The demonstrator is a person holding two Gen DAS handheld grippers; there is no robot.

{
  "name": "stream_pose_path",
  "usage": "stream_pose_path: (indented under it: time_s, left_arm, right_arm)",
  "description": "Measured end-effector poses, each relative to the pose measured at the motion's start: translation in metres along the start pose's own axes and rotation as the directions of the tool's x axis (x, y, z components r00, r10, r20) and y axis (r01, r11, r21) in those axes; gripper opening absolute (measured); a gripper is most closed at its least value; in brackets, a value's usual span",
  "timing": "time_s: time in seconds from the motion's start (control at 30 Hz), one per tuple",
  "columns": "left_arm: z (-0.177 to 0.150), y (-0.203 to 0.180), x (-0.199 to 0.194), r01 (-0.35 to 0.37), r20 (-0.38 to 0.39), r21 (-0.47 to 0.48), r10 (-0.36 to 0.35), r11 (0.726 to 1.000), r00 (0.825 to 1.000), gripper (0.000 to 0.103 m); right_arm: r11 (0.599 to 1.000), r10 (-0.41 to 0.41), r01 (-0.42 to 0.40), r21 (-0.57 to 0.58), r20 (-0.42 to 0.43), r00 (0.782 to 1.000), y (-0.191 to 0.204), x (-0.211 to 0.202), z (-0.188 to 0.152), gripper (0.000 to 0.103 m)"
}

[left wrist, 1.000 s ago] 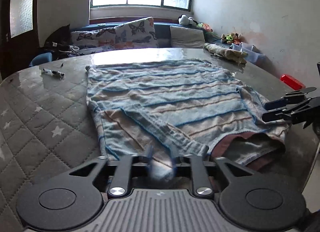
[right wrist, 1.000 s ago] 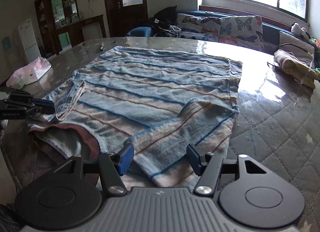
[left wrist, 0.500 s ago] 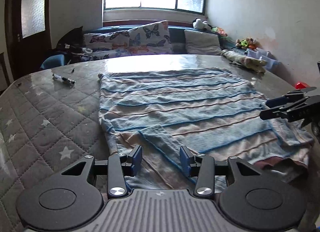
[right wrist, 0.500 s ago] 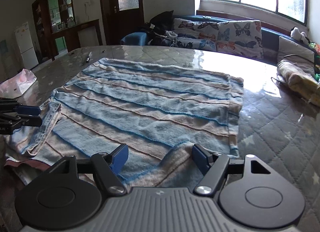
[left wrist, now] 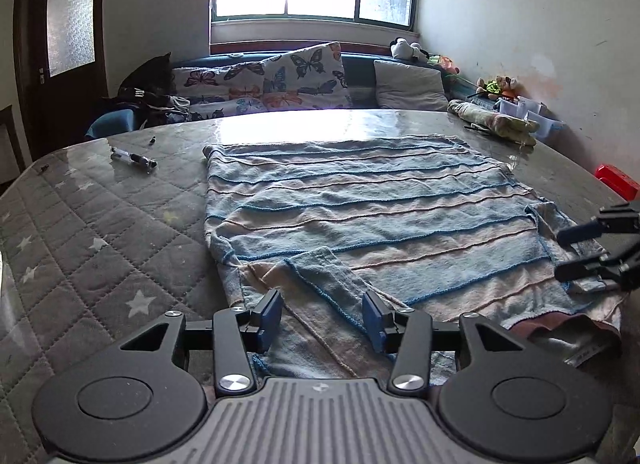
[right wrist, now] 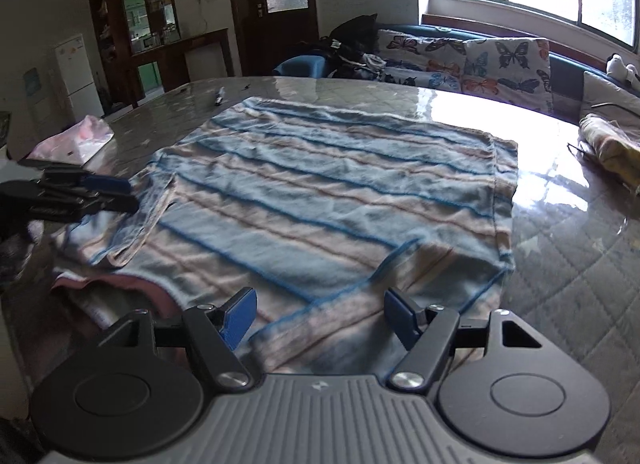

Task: Fold clothes
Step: 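Move both grippers toward the hem of the folded cloth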

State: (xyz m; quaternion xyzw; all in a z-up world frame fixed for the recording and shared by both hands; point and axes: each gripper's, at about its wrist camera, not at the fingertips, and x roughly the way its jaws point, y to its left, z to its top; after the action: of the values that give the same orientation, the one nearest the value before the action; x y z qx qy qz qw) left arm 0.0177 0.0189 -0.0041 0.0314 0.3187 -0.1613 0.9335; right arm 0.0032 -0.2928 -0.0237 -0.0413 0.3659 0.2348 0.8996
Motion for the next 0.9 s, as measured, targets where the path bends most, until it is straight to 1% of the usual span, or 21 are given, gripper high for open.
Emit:
stream_pose_path:
  time_s: [0.17,0.23,0.3,0.37,0.53,0.7,0.83,0.9]
  left_arm:
    - [-0.001,-0.002,-0.002,0.0,-0.003,0.006,0.0,1.0,1.0,0.048]
    - [-0.002,-0.004,-0.003,0.004,-0.004,0.013,-0.004,1.0,1.0,0.048]
    - [-0.004,-0.007,-0.006,0.01,-0.007,0.027,-0.009,1.0,1.0,0.051]
    - [-0.006,-0.009,-0.01,0.017,-0.009,0.04,-0.016,0.999,1.0,0.051]
    - [-0.013,-0.011,-0.027,0.032,-0.009,0.07,-0.031,0.997,0.999,0.053]
    - [-0.025,-0.018,-0.046,0.07,-0.024,0.126,-0.067,0.99,0.997,0.054]
    - [-0.034,-0.029,-0.064,0.114,-0.037,0.2,-0.108,0.973,0.993,0.057]
    - [-0.039,-0.036,-0.071,0.133,-0.048,0.244,-0.125,0.961,0.991,0.057]
  right_arm:
    - [0.998,0.063,-0.063,0.0,-0.01,0.998,0.014,-0.01,-0.01,0.072]
    - [0.997,0.08,-0.08,-0.007,-0.014,0.997,0.02,-0.013,-0.012,0.072]
    - [0.995,0.099,-0.099,-0.013,-0.023,0.995,0.025,-0.016,-0.015,0.072]
    - [0.994,0.104,-0.104,-0.015,-0.023,0.994,0.028,-0.02,-0.017,0.072]
    - [0.999,0.048,-0.048,0.015,0.03,0.998,0.018,-0.038,-0.018,0.072]
    - [0.999,0.028,-0.027,0.02,-0.037,0.999,0.011,-0.037,-0.027,0.07]
    - [0.999,0.041,-0.041,-0.006,-0.033,0.999,0.015,-0.047,-0.028,0.069]
    - [0.999,0.033,-0.034,-0.037,-0.044,0.999,0.018,-0.05,-0.028,0.069]
